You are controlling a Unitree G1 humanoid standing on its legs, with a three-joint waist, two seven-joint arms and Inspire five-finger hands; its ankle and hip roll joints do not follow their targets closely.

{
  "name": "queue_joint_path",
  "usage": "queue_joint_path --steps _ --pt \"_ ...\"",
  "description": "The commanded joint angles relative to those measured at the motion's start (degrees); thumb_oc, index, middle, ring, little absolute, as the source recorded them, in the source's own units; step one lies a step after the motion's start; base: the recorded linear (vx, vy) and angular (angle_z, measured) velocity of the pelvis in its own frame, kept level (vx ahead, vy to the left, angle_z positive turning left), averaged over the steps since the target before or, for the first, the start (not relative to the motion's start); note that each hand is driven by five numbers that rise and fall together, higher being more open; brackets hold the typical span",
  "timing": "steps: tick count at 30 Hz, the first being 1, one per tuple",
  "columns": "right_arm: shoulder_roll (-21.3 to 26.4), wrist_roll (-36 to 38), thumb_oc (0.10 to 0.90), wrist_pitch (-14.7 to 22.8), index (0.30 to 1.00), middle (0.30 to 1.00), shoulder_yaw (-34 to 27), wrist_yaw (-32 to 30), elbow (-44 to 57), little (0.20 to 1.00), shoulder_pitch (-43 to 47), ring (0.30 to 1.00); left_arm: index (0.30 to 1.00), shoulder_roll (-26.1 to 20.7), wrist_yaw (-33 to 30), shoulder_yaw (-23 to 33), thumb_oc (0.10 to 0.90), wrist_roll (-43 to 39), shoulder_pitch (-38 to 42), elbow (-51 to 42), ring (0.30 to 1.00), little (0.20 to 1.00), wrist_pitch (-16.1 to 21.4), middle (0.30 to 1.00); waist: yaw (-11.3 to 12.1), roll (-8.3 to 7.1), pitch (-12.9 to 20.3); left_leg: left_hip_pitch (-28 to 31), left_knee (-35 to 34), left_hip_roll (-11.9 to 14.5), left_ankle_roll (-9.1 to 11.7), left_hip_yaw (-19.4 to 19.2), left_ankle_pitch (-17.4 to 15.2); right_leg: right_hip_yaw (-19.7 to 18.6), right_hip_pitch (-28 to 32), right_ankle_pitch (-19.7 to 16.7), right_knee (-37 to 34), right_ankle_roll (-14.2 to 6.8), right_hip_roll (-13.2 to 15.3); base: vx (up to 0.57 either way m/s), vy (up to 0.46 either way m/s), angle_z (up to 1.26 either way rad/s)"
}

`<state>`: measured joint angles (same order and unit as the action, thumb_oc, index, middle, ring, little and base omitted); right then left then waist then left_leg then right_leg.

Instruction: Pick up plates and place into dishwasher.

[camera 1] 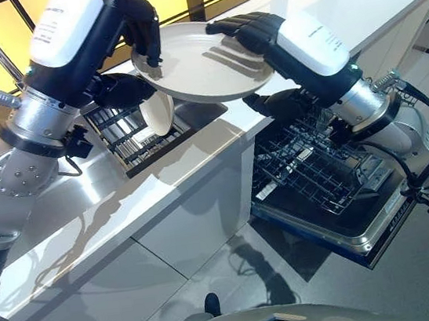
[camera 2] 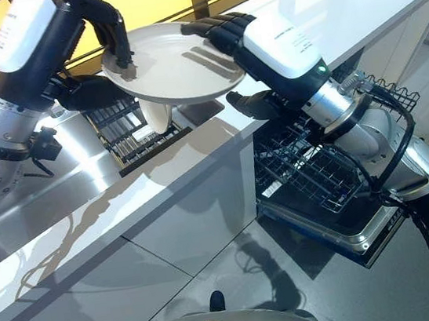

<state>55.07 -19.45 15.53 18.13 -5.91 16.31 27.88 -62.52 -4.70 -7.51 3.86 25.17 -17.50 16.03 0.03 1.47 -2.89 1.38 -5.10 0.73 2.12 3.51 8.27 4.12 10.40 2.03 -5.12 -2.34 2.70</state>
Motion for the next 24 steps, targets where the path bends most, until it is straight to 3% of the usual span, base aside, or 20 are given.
queue_joint_path --steps 1,4,8,9,10,11,19,21,22,23,24 --pt "1.2 1.6 0.8 -0.2 0.9 0.9 -0.4 -2.8 4.9 0.9 8.7 0.9 0.3 0.6 -1.5 0.4 0.1 -6.7 9.9 -0.4 0.3 0.2 -0.8 0.3 1.0 -1.72 4.1 4.9 0.1 -4.0 -2.9 -3.3 -8.5 0.0 -4.1 -4.6 0.7 -2.4 -0.9 0.0 0.0 0.0" --pt "0.4 2.3 0.8 -1.2 0.9 0.9 0.4 -3.3 5.4 0.9 9.0 0.9 0.3 1.6 0.8 -0.8 0.1 -10.6 10.4 -0.9 0.3 0.2 -1.4 0.3 1.1 -1.69 4.0 4.6 0.1 -4.0 -2.9 -3.2 -7.8 0.2 -4.5 -5.1 0.8 -2.4 -0.9 -0.01 -0.008 0.0" --pt "-2.1 2.2 0.8 -2.6 0.9 0.9 1.3 -5.0 5.6 0.9 8.5 0.9 0.3 5.0 8.0 -3.1 0.1 -20.9 9.7 -2.3 0.3 0.2 -4.9 0.3 1.3 -1.57 3.9 4.4 0.1 -4.0 -2.9 -3.0 -7.7 0.1 -4.6 -5.1 0.7 -2.4 -1.0 -0.01 -0.015 0.02" --pt "-3.4 1.7 0.267 -3.5 0.444 0.444 1.8 -5.4 5.5 0.367 8.2 0.444 0.3 6.7 10.3 -4.0 0.1 -23.6 9.2 -2.9 0.3 0.2 -6.2 0.3 1.3 -1.5 4.0 4.7 0.1 -4.0 -2.9 -2.8 -8.2 0.0 -4.2 -4.8 0.5 -2.5 -1.1 0.05 -0.015 0.07" --pt "-4.0 1.6 0.13 -3.9 0.326 0.326 2.3 -5.8 5.1 0.23 8.2 0.326 0.3 7.7 11.5 -4.8 0.1 -25.1 9.0 -3.1 0.3 0.2 -6.7 0.3 1.4 -1.47 3.9 4.8 0.1 -4.0 -2.9 -2.8 -8.2 0.0 -4.1 -4.7 0.5 -2.5 -1.1 0.05 -0.012 0.07" --pt "-4.6 1.9 0.1 -4.3 0.3 0.3 2.9 -6.2 4.6 0.2 8.2 0.3 0.3 8.5 11.9 -5.7 0.1 -26.5 8.9 -3.4 0.3 0.2 -7.0 0.3 1.3 -1.4 3.9 4.8 0.1 -4.0 -2.9 -2.9 -8.2 0.0 -4.1 -4.7 0.5 -2.5 -1.1 0.01 -0.008 0.05" --pt "-5.9 3.1 0.1 -4.8 0.3 0.3 1.2 -9.6 3.2 0.2 4.2 0.3 0.302 9.4 9.5 -4.1 0.103 -29.1 7.9 -4.4 0.302 0.203 -4.7 0.302 1.4 -1.37 3.8 4.6 0.1 -3.7 -2.9 -3.3 -7.7 0.2 -4.3 -4.9 0.7 -2.4 -1.2 0.01 -0.002 0.0" --pt "-6.4 3.0 0.1 -5.1 0.3 0.3 0.2 -10.6 3.0 0.2 3.3 0.3 0.345 9.4 9.4 -3.3 0.152 -29.1 7.6 -4.7 0.345 0.252 -4.3 0.345 1.5 -1.36 3.8 4.6 0.1 -3.7 -2.9 -3.2 -7.7 0.3 -4.3 -4.8 0.8 -2.3 -1.3 0.02 -0.007 0.0" --pt "-6.6 3.2 0.1 -5.3 0.3 0.3 -0.8 -11.5 2.8 0.2 2.6 0.3 0.455 9.4 9.4 -2.4 0.281 -28.7 7.0 -5.0 0.455 0.381 -4.2 0.455 1.5 -1.35 3.8 4.9 0.1 -3.7 -2.9 -3.1 -8.2 0.3 -3.9 -4.4 0.6 -2.3 -1.3 0.05 -0.011 0.01" --pt "-6.6 3.3 0.1 -5.4 0.3 0.3 -1.4 -12.2 2.6 0.2 2.3 0.3 0.488 9.2 9.1 -1.9 0.32 -28.5 6.8 -5.3 0.488 0.42 -4.5 0.488 1.6 -1.32 3.8 5.0 0.1 -3.7 -2.9 -3.0 -8.2 0.4 -3.8 -4.3 0.7 -2.3 -1.3 0.0 0.0 0.0" --pt "-6.8 3.3 0.1 -5.4 0.3 0.3 -2.0 -13.0 2.4 0.2 1.9 0.3 0.9 9.2 8.8 -1.4 0.8 -28.4 6.3 -5.4 0.9 0.9 -4.6 0.9 1.6 -1.35 3.7 4.7 0.1 -3.7 -2.9 -3.1 -7.6 0.4 -4.2 -4.7 0.8 -2.2 -1.3 0.0 0.0 0.0"
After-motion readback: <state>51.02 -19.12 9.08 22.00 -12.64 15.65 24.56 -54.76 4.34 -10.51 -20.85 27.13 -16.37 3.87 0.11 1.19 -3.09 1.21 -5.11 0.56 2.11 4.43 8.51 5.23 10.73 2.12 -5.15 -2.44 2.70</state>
